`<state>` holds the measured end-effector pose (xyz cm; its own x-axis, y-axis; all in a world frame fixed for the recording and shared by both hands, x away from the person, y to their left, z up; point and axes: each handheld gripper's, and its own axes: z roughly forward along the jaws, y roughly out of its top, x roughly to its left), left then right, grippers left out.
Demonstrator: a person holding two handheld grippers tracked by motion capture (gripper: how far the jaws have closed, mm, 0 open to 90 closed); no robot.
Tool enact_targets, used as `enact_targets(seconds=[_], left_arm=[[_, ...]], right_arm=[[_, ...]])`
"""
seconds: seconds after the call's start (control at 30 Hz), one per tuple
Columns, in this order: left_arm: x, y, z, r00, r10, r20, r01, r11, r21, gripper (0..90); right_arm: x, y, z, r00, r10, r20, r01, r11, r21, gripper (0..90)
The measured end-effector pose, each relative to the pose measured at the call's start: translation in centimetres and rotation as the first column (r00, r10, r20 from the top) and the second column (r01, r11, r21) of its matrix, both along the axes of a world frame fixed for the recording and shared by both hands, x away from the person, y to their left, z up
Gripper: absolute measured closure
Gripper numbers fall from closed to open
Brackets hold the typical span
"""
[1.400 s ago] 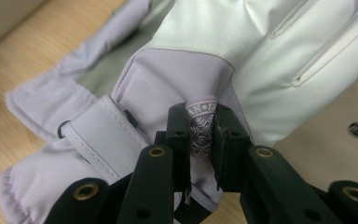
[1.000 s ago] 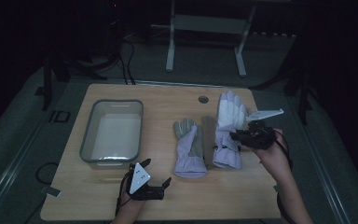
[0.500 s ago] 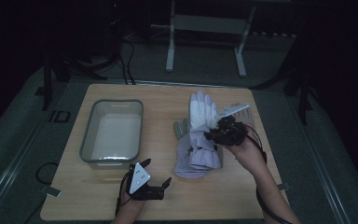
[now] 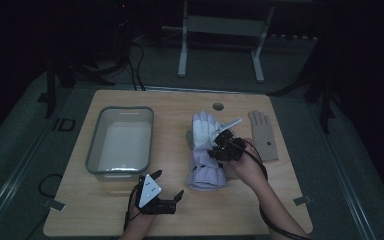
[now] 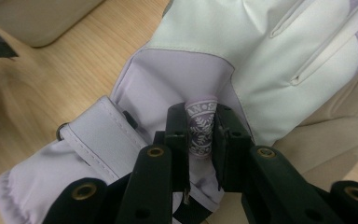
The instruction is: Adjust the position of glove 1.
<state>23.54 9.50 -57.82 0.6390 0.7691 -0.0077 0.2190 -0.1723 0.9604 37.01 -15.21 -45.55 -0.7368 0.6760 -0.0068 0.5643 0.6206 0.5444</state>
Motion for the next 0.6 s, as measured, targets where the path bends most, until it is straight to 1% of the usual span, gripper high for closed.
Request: enact_targets(seconds=[0.17,0.33,0.47,0.53,0.6], left_arm=[[0.0,0.0,0.0,1.0,0.0,0.001,0.0,1.0,0.001,2.0],[0.0,0.0,0.0,1.0,-0.003,0.001,0.003,1.0,0.002,2.0],[0.0,0.0,0.0,1.0,-0.003,0.001,0.003,1.0,0.002,2.0],[0.0,0.0,0.0,1.0,-0.004,0.001,0.004,1.0,0.003,2.0],[0.0,0.0,0.0,1.0,-0.004,0.001,0.004,1.0,0.003,2.0]], right_arm=[[0.6,0.5,-1.0,0.9992,-0.019,-0.035,0.019,1.0,0.003,76.9],[1.1,1.0,-2.0,0.998,-0.039,-0.05,0.039,0.999,-0.004,76.5],[1.4,1.2,-3.1,0.9958,-0.064,-0.066,0.063,0.998,-0.021,75.9],[1.5,1.3,-3.8,0.9951,-0.064,-0.076,0.062,0.998,-0.03,75.3],[1.4,1.6,-4.2,0.9955,-0.063,-0.071,0.06,0.997,-0.041,74.3]])
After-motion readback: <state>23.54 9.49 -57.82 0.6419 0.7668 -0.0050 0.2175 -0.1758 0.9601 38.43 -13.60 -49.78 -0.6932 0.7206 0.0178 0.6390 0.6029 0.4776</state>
